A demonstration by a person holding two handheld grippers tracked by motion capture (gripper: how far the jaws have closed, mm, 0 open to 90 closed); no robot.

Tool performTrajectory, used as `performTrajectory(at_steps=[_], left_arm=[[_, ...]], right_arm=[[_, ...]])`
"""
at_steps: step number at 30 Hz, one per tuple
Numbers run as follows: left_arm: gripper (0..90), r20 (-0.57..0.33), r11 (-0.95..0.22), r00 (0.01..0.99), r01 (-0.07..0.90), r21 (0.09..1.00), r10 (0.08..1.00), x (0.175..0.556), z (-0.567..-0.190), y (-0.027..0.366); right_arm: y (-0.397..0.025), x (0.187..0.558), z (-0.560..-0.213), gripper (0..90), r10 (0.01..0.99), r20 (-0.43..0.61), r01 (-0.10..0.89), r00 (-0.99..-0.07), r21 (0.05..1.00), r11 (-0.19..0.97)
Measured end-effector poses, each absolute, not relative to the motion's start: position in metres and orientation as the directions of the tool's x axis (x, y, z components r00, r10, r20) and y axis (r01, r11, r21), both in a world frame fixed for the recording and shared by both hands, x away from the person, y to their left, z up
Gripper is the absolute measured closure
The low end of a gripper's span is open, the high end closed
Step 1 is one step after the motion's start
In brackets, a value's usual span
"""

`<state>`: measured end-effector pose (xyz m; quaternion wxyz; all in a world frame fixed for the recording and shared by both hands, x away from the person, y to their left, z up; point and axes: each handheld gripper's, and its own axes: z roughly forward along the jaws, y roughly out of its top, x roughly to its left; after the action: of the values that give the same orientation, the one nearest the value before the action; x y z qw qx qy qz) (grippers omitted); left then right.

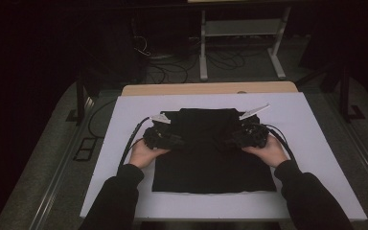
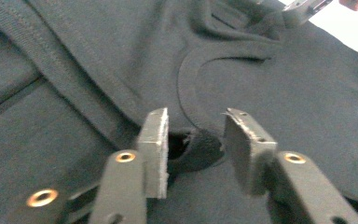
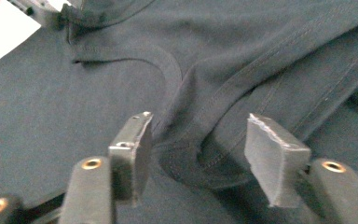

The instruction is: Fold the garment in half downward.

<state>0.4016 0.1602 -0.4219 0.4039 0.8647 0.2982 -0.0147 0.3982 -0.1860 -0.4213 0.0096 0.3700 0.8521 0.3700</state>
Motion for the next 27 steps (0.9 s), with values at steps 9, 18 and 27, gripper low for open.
performTrajectory(at_steps=[9,18,27], left_arm=[[80.0,-0.238,-0.54,0.83,0.519,0.663,0.505,0.401,-0.425,0.157],[86.2,-0.239,-0.529,0.823,0.526,0.666,0.516,0.401,-0.423,0.158],[86.2,-0.232,-0.512,0.819,0.521,0.683,0.525,0.398,-0.42,0.16]], right_arm=[[-0.185,0.401,-0.426,79.1,0.613,0.309,0.647,-0.727,0.605,0.463],[-0.192,0.401,-0.421,87.8,0.607,0.333,0.655,-0.721,0.615,0.44],[-0.195,0.397,-0.416,88.2,0.592,0.341,0.645,-0.73,0.629,0.434]])
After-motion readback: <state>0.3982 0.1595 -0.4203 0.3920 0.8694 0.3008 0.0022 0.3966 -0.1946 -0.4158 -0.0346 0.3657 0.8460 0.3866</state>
